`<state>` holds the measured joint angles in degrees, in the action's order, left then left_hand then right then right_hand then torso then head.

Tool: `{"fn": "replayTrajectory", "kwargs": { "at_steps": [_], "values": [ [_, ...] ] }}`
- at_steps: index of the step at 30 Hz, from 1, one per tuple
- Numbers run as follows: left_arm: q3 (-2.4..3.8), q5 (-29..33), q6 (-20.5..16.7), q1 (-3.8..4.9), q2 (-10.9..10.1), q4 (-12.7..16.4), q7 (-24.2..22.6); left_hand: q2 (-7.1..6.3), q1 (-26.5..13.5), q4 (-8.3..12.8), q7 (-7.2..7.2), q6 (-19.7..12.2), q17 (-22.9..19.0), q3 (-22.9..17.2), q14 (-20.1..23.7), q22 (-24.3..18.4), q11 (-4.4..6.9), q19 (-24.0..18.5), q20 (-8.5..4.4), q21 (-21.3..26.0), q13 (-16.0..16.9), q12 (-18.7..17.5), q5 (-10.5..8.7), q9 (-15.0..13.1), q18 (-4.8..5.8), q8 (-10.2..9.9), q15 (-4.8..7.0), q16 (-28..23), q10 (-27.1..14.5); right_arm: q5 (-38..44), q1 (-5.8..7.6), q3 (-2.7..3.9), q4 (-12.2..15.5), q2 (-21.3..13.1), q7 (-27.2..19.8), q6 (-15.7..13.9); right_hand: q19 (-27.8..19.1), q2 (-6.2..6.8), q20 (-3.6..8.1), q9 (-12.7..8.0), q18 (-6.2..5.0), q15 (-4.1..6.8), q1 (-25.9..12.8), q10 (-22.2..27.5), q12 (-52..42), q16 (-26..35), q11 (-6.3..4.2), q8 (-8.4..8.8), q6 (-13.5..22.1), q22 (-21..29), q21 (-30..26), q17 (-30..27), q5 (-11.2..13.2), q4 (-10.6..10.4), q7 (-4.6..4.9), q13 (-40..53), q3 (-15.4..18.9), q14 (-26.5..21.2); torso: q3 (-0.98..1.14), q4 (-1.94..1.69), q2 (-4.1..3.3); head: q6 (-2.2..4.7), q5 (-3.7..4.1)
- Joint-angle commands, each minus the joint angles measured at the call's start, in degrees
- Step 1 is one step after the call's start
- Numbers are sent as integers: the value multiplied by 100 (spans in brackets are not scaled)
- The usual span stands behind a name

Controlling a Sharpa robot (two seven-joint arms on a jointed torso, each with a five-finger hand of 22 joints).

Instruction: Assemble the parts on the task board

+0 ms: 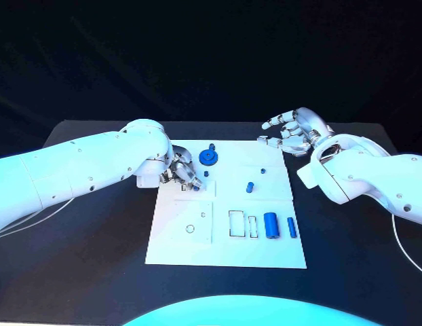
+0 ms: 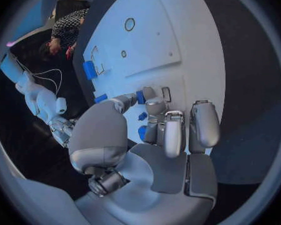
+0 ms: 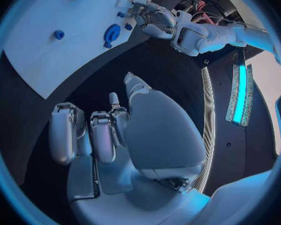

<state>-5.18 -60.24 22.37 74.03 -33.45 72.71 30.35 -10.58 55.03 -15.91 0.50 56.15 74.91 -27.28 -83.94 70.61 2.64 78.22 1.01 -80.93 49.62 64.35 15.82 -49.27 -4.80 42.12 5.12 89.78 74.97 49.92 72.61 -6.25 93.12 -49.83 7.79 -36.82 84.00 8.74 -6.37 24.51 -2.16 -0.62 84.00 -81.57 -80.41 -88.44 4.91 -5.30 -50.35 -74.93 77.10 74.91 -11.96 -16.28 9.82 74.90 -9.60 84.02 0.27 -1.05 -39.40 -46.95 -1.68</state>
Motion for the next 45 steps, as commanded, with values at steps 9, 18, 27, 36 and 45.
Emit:
{"fn": "replayTrajectory", "kwargs": {
  "at_steps": [9, 18, 27, 36, 45],
  "values": [
    [-22, -77, 19, -37, -45, 33, 67, 29, 30, -83, 27, 28, 1509, 192, -606, 5, 17, 50, 0, 22, 11, 41, -266, 14, 71, -50, 36, 22, 4, 65, -11, 3, -5, 1, -45, 40, -19, 7, -14, 6, -90, 0, -28, 43, 37, 28, 3, -29, -44, -718, -18, 1171, 37, -8, 6, 536, -21, 504, 5, 3, 0, 10, -7],
    [105, -162, -200, -40, -236, 319, 57, 42, 8, -85, 43, -26, 1509, 252, -606, -36, 8, 28, -1, 44, -154, -67, -285, 18, 61, -73, 38, 22, -81, 65, -22, 3, -27, -3, -49, 42, -19, 7, -14, 6, -90, 0, -28, 43, 37, 28, 3, -29, -44, -718, -18, 1171, 37, -8, 6, 536, -21, 504, 0, 4, -1, 43, 3],
    [373, -64, -404, 22, -498, 704, 44, 56, 5, -83, 84, -162, 1432, 362, -579, -170, -26, -55, 10, 120, -388, -231, -282, 26, 35, -128, 20, -28, -254, 51, -30, 3, -51, -5, -50, 37, -24, 10, -13, 6, -93, 0, -40, 41, 34, 32, 3, -30, -44, -710, -32, 1164, 37, -13, 5, 538, -21, 502, 10, -8, 10, 81, -12],
    [532, 317, -531, 237, -760, 745, 15, 155, 312, -87, 694, -1207, 601, 698, -200, -1305, -568, -791, 427, 859, -1678, -1353, -261, 746, -184, -1316, -439, -626, -1485, -3, -41, 3, -43, -1, -46, 45, -24, 10, -13, 6, -93, 0, -40, 41, 34, 32, 3, -30, -44, -710, -32, 1164, 37, -13, 5, 538, -21, 502, 12, -8, 8, 126, -25],
    [552, -72, -716, 307, -659, 149, -42, 208, 455, -88, 712, -1079, 595, 781, -204, -1288, -589, -757, 471, 862, -1744, -1365, -247, 911, -190, -1454, -465, -618, -1474, 11, -43, 3, -37, -26, -41, 49, -22, 9, -12, 6, -92, 1, -45, 39, 33, 32, 2, -32, -45, -712, -31, 1164, 36, -14, 4, 538, -27, 502, 6, -1, -12, 163, -42]
  ]
}}
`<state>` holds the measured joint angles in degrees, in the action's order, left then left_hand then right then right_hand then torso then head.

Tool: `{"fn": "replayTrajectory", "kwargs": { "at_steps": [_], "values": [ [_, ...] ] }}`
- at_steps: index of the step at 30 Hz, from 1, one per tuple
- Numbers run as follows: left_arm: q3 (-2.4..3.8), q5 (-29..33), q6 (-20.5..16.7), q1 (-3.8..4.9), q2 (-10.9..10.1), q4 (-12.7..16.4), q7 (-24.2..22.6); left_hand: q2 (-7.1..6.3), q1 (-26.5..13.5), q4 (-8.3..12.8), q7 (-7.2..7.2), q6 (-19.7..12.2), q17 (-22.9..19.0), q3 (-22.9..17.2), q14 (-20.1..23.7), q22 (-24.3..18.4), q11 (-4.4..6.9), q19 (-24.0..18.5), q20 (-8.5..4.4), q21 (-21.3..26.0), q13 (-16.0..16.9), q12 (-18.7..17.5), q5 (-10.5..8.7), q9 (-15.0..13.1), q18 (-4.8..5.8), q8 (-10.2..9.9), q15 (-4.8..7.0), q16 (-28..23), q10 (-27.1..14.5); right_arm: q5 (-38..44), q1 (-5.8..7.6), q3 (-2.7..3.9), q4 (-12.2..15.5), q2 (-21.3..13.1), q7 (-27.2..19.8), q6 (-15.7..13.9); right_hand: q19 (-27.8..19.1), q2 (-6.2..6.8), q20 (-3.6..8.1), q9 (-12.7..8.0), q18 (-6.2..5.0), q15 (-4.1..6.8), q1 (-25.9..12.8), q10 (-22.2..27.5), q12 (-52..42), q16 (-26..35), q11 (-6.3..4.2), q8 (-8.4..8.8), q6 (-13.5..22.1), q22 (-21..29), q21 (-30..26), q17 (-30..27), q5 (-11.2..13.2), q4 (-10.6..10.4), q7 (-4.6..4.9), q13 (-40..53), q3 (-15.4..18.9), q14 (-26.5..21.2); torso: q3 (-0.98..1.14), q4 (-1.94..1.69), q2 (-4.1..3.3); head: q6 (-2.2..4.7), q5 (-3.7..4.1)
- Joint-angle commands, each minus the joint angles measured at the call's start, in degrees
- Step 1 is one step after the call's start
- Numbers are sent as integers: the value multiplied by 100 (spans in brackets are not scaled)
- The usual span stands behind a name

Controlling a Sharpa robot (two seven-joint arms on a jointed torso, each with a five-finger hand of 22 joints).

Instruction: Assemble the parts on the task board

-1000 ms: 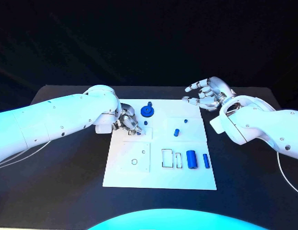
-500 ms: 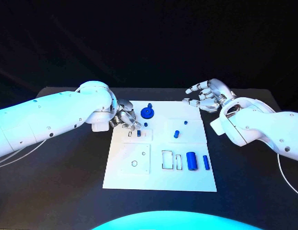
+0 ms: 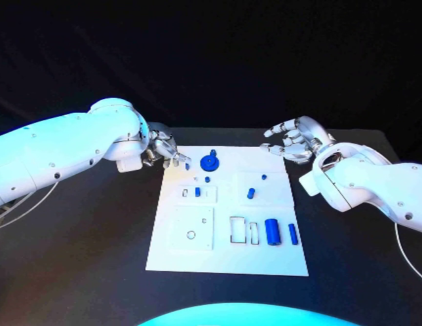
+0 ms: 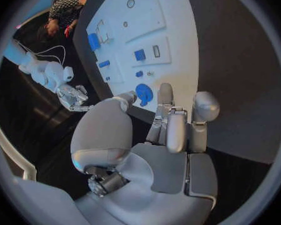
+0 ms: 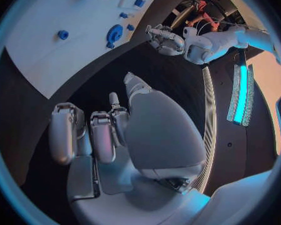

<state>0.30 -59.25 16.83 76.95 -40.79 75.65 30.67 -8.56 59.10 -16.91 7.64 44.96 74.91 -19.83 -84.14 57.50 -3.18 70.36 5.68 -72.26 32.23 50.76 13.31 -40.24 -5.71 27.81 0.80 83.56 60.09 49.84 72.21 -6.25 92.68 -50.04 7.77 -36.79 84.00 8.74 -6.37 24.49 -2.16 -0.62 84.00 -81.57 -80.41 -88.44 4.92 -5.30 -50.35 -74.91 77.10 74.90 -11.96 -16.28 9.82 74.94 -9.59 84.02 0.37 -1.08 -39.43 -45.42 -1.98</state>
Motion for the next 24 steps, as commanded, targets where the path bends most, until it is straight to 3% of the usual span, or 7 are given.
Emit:
{"fn": "replayTrajectory", "kwargs": {
  "at_steps": [1, 9, 13, 24],
  "values": [
    [4, -199, -184, 19, 118, -239, -85, -1, 53, 14, -5, 51, 598, 45, -187, 33, -4, 37, 4, -11, -7, -4, 2, 13, -97, -23, -31, 7, 19, 22, -4, 3, 8, -7, -38, 47, -22, 9, -13, 8, -92, 1, -45, 39, 33, 32, 1, -32, -45, -715, -31, 1165, 36, -13, 4, 534, -28, 502, -3, 2, -10, 12, -12],
    [-4, -310, -238, 25, 517, -906, -144, -31, 66, 13, -22, 90, 603, 85, -194, 63, 9, 63, 0, -29, -16, 4, -6, 32, -92, -27, -22, 14, 38, 26, -4, 3, 10, -1, -41, 51, -22, 9, -13, 8, -92, 1, -45, 39, 33, 32, 1, -32, -45, -715, -31, 1165, 36, -13, 4, 534, -28, 502, -18, 20, -36, 32, -23],
    [-43, -324, -237, 19, 728, -1232, -166, -32, 69, 14, -23, 91, 609, 86, -197, 64, 10, 64, 0, -29, -17, 5, -6, 34, -92, -27, -22, 19, 39, 26, -4, 3, 13, 0, -47, 51, -22, 9, -13, 8, -92, 1, -45, 39, 33, 32, 1, -32, -45, -715, -31, 1165, 36, -13, 4, 534, -28, 502, -26, 26, -54, 51, -24],
    [-113, -313, -153, 0, 1044, -1737, -185, -29, 111, 19, -32, 98, 613, 88, -201, 84, 18, 80, -5, -41, -24, 7, 2, 49, -88, -39, -15, 24, 44, 32, -4, 4, 15, 6, -56, 45, -28, 8, -12, 8, -96, 2, -45, 45, 41, 37, 1, -33, -45, -706, -47, 1157, 35, -11, 4, 526, -36, 500, -36, 26, -94, 79, -52]
  ]
}}
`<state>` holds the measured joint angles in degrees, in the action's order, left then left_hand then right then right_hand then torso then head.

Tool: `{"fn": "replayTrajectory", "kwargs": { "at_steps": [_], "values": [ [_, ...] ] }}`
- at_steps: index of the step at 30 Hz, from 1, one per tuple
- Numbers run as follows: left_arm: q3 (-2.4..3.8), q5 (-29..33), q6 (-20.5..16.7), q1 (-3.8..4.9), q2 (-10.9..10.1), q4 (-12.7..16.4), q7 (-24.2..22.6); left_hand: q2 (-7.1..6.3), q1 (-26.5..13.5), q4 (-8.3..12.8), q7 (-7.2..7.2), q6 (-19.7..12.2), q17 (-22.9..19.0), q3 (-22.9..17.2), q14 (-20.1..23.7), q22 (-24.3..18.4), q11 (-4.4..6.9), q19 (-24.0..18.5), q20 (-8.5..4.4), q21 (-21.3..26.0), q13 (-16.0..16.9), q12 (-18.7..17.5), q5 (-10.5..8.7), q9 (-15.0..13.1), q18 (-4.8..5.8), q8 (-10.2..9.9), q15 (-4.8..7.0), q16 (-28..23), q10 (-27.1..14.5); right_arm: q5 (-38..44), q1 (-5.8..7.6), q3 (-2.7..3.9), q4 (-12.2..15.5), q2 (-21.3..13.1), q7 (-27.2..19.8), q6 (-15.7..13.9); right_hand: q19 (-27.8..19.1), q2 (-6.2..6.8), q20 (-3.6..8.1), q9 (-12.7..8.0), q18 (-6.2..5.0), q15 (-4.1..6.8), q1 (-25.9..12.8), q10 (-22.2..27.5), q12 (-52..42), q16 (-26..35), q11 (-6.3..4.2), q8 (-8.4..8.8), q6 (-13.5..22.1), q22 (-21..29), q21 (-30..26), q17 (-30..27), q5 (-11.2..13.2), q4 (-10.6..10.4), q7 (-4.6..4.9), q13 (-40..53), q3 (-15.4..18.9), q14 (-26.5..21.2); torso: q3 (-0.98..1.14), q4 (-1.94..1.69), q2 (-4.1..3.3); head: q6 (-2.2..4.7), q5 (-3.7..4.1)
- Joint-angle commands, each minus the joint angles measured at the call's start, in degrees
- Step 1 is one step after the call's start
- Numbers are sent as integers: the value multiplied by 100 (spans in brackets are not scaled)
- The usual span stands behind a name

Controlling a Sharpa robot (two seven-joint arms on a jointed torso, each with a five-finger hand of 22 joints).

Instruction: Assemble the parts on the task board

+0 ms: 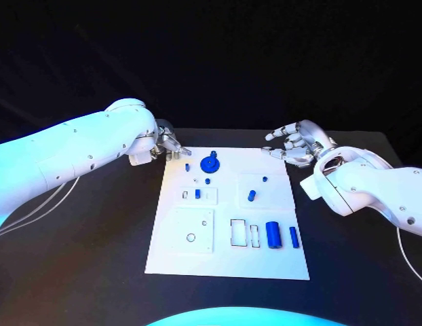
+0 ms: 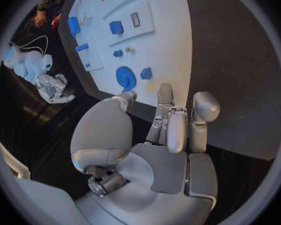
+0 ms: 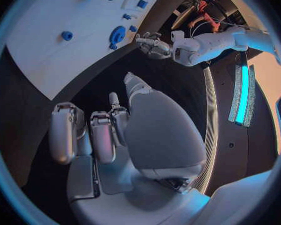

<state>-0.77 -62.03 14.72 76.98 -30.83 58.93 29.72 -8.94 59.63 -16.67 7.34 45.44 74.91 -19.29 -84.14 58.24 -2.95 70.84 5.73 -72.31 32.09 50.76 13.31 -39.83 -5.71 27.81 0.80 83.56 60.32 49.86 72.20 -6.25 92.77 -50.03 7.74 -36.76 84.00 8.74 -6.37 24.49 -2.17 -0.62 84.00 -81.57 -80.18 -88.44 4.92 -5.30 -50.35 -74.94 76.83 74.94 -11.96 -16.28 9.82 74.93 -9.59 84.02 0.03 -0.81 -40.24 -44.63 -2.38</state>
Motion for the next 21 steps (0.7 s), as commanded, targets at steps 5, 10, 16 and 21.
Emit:
{"fn": "replayTrajectory", "kwargs": {
  "at_steps": [5, 10, 16, 21],
  "values": [
    [-34, 16, 136, -13, 119, -161, -92, 10, 66, -5, -5, 53, 615, 34, -201, 15, -2, 35, -11, -39, -11, 7, 2, 11, -87, -41, -14, 25, 22, 33, -2, 4, 3, 14, -56, 49, -28, 8, -12, 8, -95, 2, -45, 45, 17, 38, 0, -33, -45, -702, -20, 1153, 35, -11, 4, 528, -36, 500, -1, 6, -7, -21, -47],
    [-72, 40, 175, -26, 157, -203, -109, 14, 82, -6, -11, 63, 620, 36, -205, 34, 3, 48, -14, -50, -13, 10, 3, 17, -83, -42, -10, 30, 27, 51, -2, 4, -12, 19, -52, 65, -26, 8, -11, 8, -95, 3, -45, 40, 11, 37, 0, -33, -44, -704, -18, 1155, 35, -11, 4, 533, -40, 501, -8, 8, 0, -27, -28],
    [-90, 149, 162, -36, 173, -206, -128, 44, 127, -14, -33, 167, 686, 60, -241, 135, 25, 117, -29, -111, -26, 33, 1, 41, -63, -25, 10, 84, 76, 77, -2, 4, -20, 25, -49, 69, -26, 8, -11, 8, -95, 3, -45, 40, 11, 37, 0, -33, -44, -704, -18, 1155, 35, -11, 4, 533, -40, 501, 1, 1, 0, -26, -29],
    [-95, 242, 185, -40, 176, -177, -127, 67, 144, -14, -56, 273, 724, 90, -266, 208, 46, 167, -45, -156, -36, 55, 6, 59, -49, -2, 28, 117, 127, 88, -3, 4, -24, 32, -47, 69, -26, 8, -11, 8, -95, 3, -45, 40, 11, 37, 0, -33, -44, -704, -18, 1155, 35, -11, 4, 533, -40, 501, 2, 0, 2, -28, -21]
  ]
}}
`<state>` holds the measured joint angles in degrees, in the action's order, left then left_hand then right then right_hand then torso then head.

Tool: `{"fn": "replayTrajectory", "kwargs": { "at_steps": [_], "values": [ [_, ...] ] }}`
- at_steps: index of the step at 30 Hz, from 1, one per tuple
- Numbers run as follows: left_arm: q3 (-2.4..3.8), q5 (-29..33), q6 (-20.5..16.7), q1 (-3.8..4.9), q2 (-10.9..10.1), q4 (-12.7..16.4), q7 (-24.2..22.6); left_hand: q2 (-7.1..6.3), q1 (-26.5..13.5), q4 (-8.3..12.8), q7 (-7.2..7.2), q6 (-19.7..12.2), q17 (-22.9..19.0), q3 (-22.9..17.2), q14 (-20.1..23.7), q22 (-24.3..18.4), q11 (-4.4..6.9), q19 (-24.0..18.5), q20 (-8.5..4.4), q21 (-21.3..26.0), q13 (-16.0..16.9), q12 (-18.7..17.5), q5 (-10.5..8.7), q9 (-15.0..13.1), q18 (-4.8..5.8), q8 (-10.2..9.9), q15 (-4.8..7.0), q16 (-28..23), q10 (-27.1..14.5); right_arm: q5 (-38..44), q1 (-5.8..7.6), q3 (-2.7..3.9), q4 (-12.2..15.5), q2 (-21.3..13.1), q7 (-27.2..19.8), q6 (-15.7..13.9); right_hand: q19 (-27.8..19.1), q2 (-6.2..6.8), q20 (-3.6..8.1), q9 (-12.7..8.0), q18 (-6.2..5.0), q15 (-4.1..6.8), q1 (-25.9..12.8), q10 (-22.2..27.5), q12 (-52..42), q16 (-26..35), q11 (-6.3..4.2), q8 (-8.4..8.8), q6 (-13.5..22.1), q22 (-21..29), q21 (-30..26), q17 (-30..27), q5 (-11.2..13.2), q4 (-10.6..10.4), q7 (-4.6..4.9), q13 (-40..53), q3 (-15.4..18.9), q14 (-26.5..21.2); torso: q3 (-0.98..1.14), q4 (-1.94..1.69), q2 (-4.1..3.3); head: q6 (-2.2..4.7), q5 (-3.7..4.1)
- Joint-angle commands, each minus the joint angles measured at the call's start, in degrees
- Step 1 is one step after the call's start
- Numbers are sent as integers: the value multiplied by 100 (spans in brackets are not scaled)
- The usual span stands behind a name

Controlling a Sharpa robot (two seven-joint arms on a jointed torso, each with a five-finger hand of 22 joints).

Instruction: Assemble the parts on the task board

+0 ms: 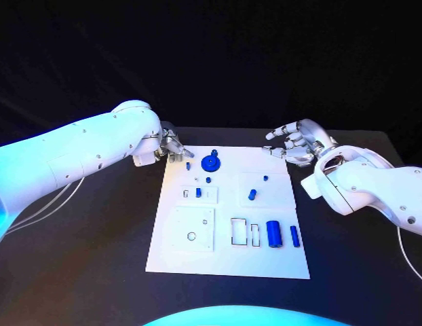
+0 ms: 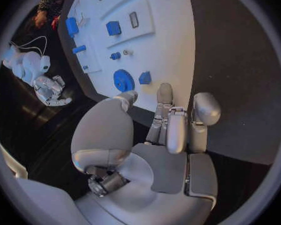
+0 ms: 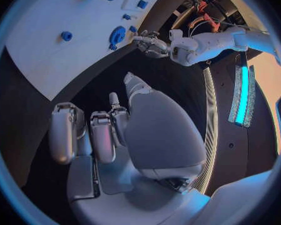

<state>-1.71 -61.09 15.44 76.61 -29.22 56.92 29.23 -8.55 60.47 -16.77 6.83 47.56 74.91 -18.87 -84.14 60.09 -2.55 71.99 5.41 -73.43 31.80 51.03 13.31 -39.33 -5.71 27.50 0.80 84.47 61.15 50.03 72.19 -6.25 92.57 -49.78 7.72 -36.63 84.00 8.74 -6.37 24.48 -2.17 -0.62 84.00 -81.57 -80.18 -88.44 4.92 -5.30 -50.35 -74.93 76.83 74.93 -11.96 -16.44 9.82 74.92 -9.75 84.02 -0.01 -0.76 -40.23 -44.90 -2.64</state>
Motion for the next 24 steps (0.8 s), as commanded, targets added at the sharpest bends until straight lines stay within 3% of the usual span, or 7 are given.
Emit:
{"fn": "replayTrajectory", "kwargs": {
  "at_steps": [1, 7, 24],
  "values": [
    [-2, 157, 125, -3, 16, 28, -75, 33, 65, -4, -15, 93, 732, 58, -271, 48, 15, 69, -18, -59, -10, 35, 6, 12, -44, 37, 34, 34, 60, 73, -2, 3, -6, 8, -44, 56, -26, 8, -11, 8, -95, 3, -46, 40, 11, 37, 0, -33, -44, -705, -18, 1157, 35, 5, 4, 534, -24, 501, 6, -3, -1, -3, 5],
    [-4, 203, 180, -4, 12, 40, -75, 39, 75, -2, -24, 120, 739, 65, -275, 60, 23, 77, -23, -66, -13, 41, 8, 15, -42, 44, 40, 40, 74, 75, -3, 3, -11, 11, -42, 57, -26, 8, -11, 8, -95, 3, -46, 40, 11, 37, 0, -33, -44, -705, -18, 1157, 35, 5, 4, 534, -24, 501, 14, -5, 0, -6, 1],
    [-12, 324, 363, -4, 20, 49, -70, 130, 385, 14, -82, 273, 814, 1, -313, 151, 81, 130, -69, -121, -43, 66, 41, 69, -25, 45, 91, 100, 162, 76, -9, 3, -23, 28, -40, 56, -25, 4, -10, 9, -95, 4, -43, 40, 13, 38, -1, -35, -45, -705, -20, 1155, 34, 8, 3, 532, -36, 500, 11, 0, -1, -11, 3]
  ]
}}
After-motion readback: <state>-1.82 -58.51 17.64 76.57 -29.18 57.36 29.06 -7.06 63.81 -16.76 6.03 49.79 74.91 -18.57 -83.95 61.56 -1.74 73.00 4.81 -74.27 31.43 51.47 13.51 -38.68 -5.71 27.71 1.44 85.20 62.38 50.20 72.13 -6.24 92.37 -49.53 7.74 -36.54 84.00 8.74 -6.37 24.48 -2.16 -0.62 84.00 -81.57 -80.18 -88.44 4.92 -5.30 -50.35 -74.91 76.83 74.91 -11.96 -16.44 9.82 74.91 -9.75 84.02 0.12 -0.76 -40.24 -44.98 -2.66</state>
